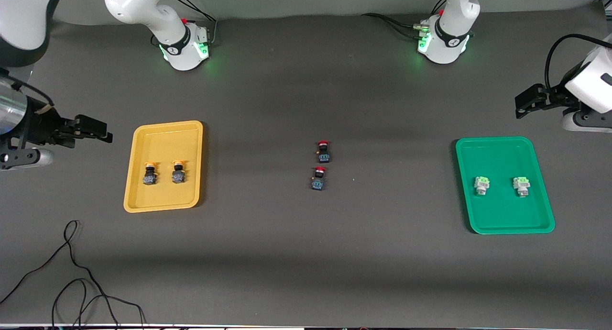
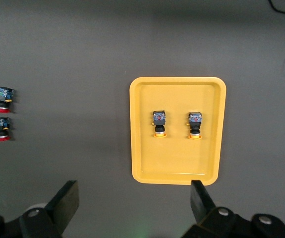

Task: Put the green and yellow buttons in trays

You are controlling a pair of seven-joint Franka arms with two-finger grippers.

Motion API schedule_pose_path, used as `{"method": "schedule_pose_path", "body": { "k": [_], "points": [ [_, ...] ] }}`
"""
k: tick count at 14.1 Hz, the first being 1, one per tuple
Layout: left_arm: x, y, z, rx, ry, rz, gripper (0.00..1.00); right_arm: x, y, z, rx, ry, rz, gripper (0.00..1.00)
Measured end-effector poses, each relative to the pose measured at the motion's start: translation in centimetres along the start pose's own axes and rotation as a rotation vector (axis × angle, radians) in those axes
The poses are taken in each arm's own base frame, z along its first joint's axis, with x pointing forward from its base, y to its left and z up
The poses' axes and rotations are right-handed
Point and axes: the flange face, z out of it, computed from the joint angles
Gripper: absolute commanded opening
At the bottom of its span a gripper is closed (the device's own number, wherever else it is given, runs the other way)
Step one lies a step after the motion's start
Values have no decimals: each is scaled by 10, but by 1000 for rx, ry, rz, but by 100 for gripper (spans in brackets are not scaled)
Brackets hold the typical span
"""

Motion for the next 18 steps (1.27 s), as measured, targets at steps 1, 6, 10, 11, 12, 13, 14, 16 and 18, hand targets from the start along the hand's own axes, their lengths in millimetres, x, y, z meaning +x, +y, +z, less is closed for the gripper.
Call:
{"method": "schedule_pose_path", "body": {
  "k": [1,6,10,11,12,13,14,16,18],
  "points": [
    [0,0,0,0,-1,0,100,1,-7,2,-12,-4,-2,100],
    [0,1,1,0,-2,1,100,2,-11,6,-27,-12,4,100],
    [0,4,0,-27,-1,3,100,8,-15,15,-18,-28,39,100],
    [0,4,0,-33,-1,3,100,14,-18,22,-20,-44,62,100],
    [0,4,0,-37,-1,3,100,19,-22,28,-38,-59,73,100],
    [0,5,0,-38,0,3,100,23,-26,32,-66,-73,74,100],
    [0,5,0,-39,0,3,100,24,-29,33,-90,-80,68,100],
    [0,4,0,-39,0,2,100,21,-30,28,-99,-80,46,100],
    [0,4,0,-39,0,2,100,15,-22,17,-78,-68,27,99]
  ]
}}
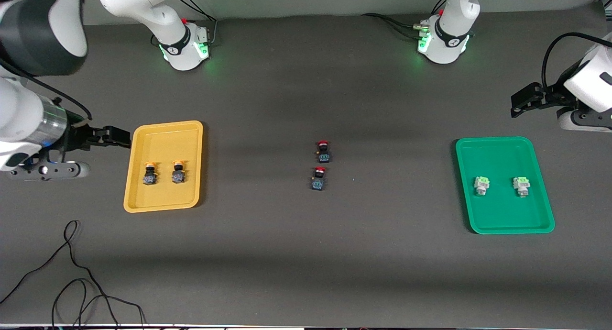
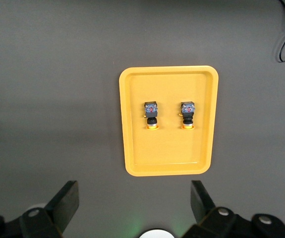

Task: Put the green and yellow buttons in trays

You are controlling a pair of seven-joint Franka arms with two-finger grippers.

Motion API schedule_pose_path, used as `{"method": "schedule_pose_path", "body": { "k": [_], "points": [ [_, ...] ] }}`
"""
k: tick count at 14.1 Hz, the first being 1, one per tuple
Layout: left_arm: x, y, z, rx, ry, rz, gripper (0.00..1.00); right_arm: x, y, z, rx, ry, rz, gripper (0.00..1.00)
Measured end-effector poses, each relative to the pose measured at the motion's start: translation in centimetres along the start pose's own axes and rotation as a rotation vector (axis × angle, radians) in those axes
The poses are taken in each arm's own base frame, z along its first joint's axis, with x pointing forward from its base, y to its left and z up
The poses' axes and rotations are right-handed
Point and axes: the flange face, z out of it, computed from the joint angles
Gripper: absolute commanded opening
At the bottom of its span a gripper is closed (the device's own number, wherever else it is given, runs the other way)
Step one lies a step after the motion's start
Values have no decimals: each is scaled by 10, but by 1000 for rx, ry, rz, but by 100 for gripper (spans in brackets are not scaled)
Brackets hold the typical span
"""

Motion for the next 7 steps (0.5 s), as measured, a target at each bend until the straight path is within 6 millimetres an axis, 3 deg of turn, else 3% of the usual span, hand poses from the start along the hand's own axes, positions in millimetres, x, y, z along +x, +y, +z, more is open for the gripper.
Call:
{"method": "schedule_pose_path", "body": {
  "k": [3,7],
  "points": [
    [0,0,0,1,0,-1,100,-14,7,-8,3,69,-17,100],
    [0,-1,0,2,0,-2,100,-43,17,5,16,140,-12,100]
  ]
}}
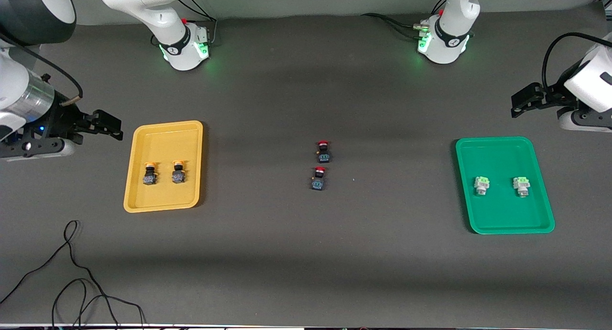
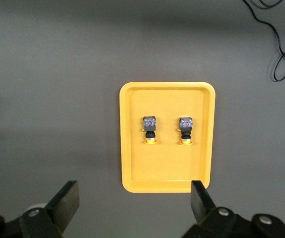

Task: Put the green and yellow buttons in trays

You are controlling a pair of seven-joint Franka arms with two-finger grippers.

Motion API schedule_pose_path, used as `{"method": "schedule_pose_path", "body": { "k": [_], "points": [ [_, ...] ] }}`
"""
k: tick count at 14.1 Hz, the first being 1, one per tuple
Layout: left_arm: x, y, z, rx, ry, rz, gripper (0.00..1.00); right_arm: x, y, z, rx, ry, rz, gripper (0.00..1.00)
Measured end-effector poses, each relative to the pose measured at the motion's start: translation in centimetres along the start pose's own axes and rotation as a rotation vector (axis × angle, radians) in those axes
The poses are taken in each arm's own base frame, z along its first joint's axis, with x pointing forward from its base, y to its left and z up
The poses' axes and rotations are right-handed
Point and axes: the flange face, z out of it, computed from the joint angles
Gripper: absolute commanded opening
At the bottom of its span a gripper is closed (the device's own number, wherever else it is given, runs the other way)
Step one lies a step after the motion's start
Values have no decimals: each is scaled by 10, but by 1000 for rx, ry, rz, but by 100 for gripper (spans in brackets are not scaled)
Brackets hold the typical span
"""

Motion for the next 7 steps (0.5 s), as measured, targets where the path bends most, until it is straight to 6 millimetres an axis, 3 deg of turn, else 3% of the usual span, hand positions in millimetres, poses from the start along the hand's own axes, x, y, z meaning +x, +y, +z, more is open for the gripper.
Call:
{"method": "schedule_pose_path", "body": {
  "k": [3,7],
  "points": [
    [0,0,0,0,0,-1,100,-17,5,-16,5,38,6,100],
    [0,-1,0,0,0,-1,100,-22,4,-26,6,60,7,100]
  ]
}}
